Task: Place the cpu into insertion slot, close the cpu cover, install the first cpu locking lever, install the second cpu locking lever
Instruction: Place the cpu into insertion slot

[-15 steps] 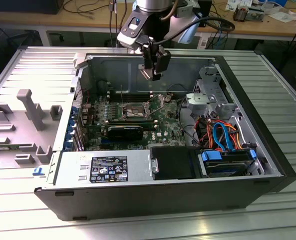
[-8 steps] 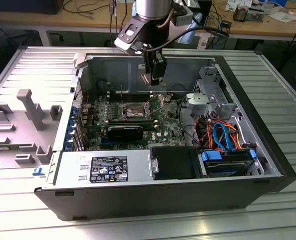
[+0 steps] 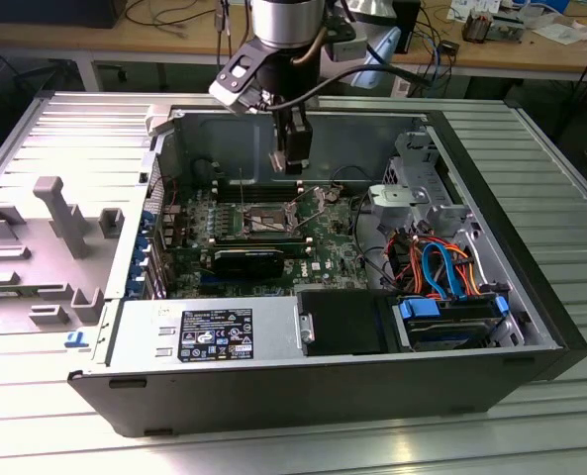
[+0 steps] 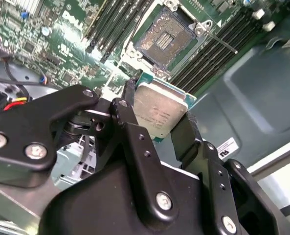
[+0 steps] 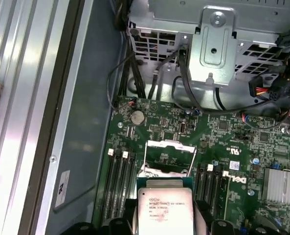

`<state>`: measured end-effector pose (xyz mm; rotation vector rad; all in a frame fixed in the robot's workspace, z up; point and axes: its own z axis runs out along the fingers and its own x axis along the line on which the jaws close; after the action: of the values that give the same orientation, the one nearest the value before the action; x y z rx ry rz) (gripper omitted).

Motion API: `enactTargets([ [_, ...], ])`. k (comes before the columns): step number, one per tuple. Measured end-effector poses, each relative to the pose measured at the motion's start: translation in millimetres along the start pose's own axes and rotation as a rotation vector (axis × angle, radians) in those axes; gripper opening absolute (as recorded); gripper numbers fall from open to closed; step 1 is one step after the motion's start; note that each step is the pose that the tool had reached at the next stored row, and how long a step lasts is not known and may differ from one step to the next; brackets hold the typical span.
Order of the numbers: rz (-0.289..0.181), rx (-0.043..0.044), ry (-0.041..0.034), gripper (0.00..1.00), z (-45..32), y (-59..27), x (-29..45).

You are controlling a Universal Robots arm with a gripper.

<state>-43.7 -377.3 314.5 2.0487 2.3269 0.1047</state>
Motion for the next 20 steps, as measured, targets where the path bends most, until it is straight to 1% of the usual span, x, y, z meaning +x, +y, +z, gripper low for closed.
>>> enactTargets([
  [2, 0.022, 0.0003, -0.0015, 0.54, 1.8, -0.1, 0.0],
  [4, 0.045, 0.0005, -0.0033, 0.54, 5.3, -1.5, 0.1],
  [7, 0.047, 0.0008, -0.0034, 0.54, 7.1, -9.4, 1.0],
  [11, 0.052, 0.0009, -0.0041, 0.54, 9.5, -13.3, 1.6],
  [15, 0.085, 0.0004, -0.0068, 0.54, 13.6, -14.3, 1.6],
  [17, 0.099, 0.0002, -0.0079, 0.54, 16.2, -15.3, 1.7],
  [20, 0.100, 0.0002, -0.0082, 0.54, 22.9, -18.5, 2.0],
])
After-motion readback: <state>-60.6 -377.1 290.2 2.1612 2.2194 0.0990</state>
